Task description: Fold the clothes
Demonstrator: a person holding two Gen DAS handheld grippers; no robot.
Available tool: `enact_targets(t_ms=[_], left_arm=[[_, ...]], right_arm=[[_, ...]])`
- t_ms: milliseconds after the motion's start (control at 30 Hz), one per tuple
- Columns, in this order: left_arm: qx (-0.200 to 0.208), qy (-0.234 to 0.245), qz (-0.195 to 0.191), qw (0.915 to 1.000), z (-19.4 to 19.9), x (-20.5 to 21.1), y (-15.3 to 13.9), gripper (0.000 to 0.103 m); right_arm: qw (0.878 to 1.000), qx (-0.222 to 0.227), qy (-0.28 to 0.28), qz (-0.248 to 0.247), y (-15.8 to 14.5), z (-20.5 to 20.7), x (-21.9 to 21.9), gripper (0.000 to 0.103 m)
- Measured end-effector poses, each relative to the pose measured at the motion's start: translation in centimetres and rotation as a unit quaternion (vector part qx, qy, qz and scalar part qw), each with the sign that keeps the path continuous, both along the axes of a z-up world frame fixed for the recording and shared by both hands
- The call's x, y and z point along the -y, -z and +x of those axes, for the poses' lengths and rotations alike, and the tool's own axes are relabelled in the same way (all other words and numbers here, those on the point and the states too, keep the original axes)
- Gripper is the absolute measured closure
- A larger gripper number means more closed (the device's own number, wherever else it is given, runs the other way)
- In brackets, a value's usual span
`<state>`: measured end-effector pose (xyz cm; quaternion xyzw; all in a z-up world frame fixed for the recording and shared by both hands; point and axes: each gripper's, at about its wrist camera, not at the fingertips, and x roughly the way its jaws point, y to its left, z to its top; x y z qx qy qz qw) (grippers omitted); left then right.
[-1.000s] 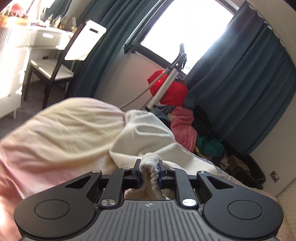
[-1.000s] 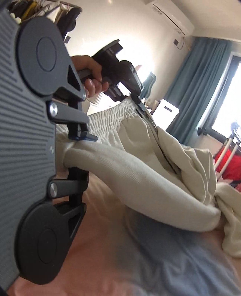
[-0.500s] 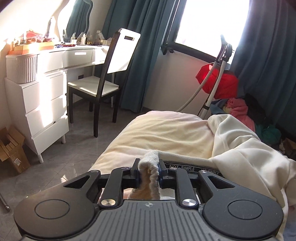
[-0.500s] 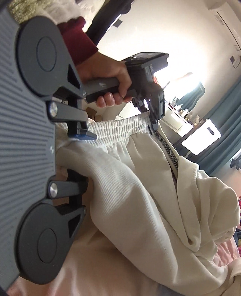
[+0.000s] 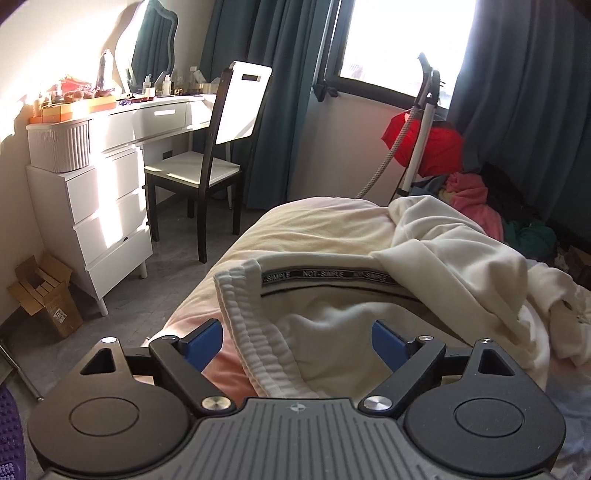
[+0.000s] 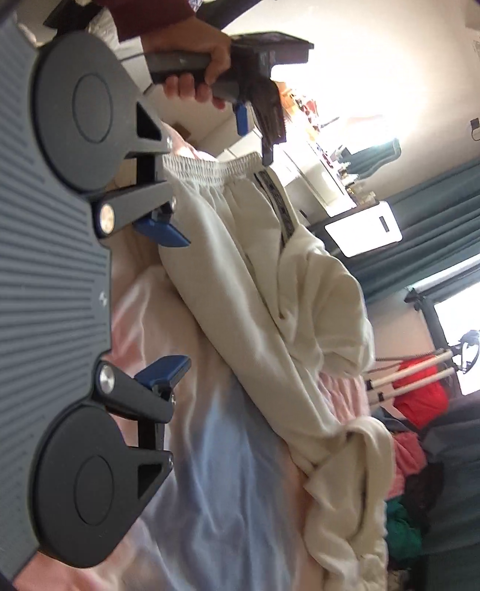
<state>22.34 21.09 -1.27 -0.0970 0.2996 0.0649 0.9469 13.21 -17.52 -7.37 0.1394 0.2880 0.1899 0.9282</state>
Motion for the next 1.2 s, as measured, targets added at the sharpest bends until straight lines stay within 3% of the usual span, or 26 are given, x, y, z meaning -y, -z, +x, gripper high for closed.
enact_targets(t_ms=[200, 233, 267, 300, 367, 467, 600, 700, 900, 1200], left_arm=[[0.034, 0.059, -0.001, 0.9977, -5.9, 6.6, -1.6, 0.010], [0.038, 0.076, 0.003, 0.9964, -6.9, 8.1, -1.7, 0.009], [0.042, 0.091, 0.007, 0.9949, -7.8, 9.6, -1.8, 0.009], [0.046, 0.105, 0.011, 0.9933, -8.6, 11.0, -1.9, 0.009], [0.061, 0.131, 0.015, 0.9894, -10.3, 13.6, -2.0, 0.009], [0.077, 0.152, 0.017, 0.9853, -12.2, 16.9, -1.8, 0.006], [0.097, 0.170, 0.004, 0.9806, -14.4, 20.3, -1.5, 0.000], [0.113, 0.175, 0.017, 0.9779, -15.4, 22.2, -1.2, 0.000], [0.132, 0.181, 0.044, 0.9736, -15.7, 23.1, 0.8, 0.000], [0.112, 0.153, 0.033, 0.9813, -14.8, 21.5, 4.3, 0.000]], right_arm=[[0.993, 0.081, 0.061, -0.055, -2.4, -2.3, 4.4, 0.035], [0.993, 0.082, 0.073, -0.046, -2.4, -2.5, 5.2, 0.034], [0.992, 0.083, 0.084, -0.036, -2.3, -2.8, 5.9, 0.024], [0.991, 0.084, 0.096, -0.027, -2.2, -3.0, 6.6, 0.020], [0.989, 0.086, 0.119, -0.009, -2.0, -3.5, 8.1, 0.017], [0.984, 0.089, 0.153, 0.018, -1.7, -4.2, 10.2, 0.016], [0.978, 0.105, 0.178, 0.004, -2.1, -4.8, 10.8, 0.016], [0.978, 0.112, 0.178, -0.001, -2.1, -4.9, 10.8, 0.016], [0.981, 0.108, 0.163, 0.004, -1.6, -4.3, 10.3, 0.016], [0.983, 0.089, 0.159, 0.016, -0.6, -3.2, 9.7, 0.016]])
